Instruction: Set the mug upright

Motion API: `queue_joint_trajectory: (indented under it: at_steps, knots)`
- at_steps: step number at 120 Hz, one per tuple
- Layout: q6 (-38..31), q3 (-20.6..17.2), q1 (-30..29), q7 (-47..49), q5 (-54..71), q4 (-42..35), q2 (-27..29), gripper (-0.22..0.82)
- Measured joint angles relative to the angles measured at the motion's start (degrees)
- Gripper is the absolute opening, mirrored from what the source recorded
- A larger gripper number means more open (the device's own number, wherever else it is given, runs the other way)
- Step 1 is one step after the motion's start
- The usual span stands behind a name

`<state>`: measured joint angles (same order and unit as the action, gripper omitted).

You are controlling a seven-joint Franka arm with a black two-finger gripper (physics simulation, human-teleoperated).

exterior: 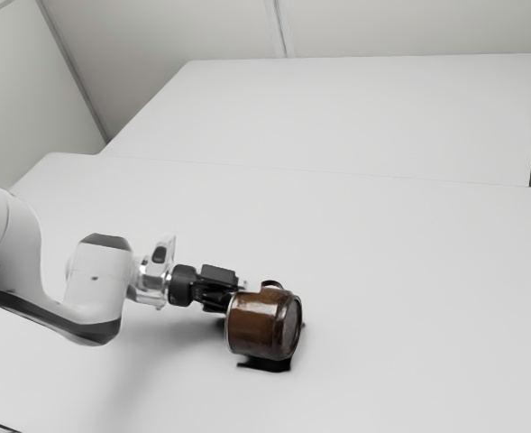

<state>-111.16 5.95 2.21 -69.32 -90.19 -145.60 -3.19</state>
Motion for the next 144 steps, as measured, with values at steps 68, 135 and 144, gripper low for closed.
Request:
queue_joint_trajectory:
  at_steps: [68,135,144]
  knots:
    - [-1.5,-2.8,1.9,-0.5,-0.5,0.6,5.6,-0.16]
    - [-15.2,-10.1,0.4,22.0,70.0,22.0,4.6,-0.17]
    - [-19.5,-11.1,0.0,28.9,78.2,21.9,3.6,-0.17]
